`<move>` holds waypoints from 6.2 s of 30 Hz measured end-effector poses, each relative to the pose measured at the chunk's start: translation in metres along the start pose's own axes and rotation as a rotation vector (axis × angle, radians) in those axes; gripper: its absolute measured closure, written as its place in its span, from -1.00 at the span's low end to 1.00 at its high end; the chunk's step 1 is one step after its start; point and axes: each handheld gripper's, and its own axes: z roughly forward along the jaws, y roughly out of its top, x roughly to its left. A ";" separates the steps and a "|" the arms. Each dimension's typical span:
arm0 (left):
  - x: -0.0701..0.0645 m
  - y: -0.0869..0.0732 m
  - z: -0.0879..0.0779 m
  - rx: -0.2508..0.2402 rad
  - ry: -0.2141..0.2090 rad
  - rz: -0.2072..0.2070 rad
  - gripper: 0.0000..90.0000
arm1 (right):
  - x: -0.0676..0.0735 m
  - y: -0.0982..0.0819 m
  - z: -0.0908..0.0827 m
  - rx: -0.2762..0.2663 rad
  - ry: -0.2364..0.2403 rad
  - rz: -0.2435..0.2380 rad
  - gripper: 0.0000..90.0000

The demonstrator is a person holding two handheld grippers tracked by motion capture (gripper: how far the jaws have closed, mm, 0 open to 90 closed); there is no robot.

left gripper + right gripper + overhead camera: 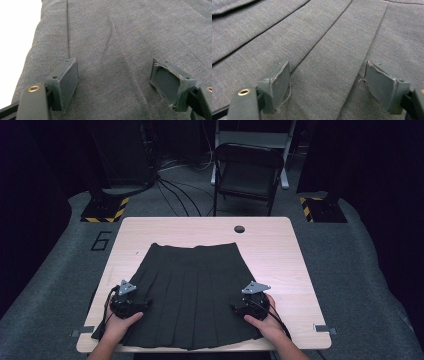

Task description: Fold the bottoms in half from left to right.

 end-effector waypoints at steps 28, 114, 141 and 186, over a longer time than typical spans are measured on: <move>-0.004 0.003 0.001 0.016 0.033 -0.033 -0.52 | -0.001 0.000 0.000 -0.004 -0.002 -0.004 -0.56; 0.045 0.029 0.020 0.011 0.112 -0.162 -0.03 | 0.001 -0.001 -0.001 0.001 -0.006 -0.002 -0.56; 0.033 0.020 0.019 -0.043 0.078 -0.187 0.49 | 0.001 -0.001 -0.001 0.001 -0.005 0.000 -0.56; -0.007 0.092 -0.017 -0.075 -0.010 -0.071 0.79 | 0.000 -0.001 -0.001 0.003 -0.003 0.000 -0.56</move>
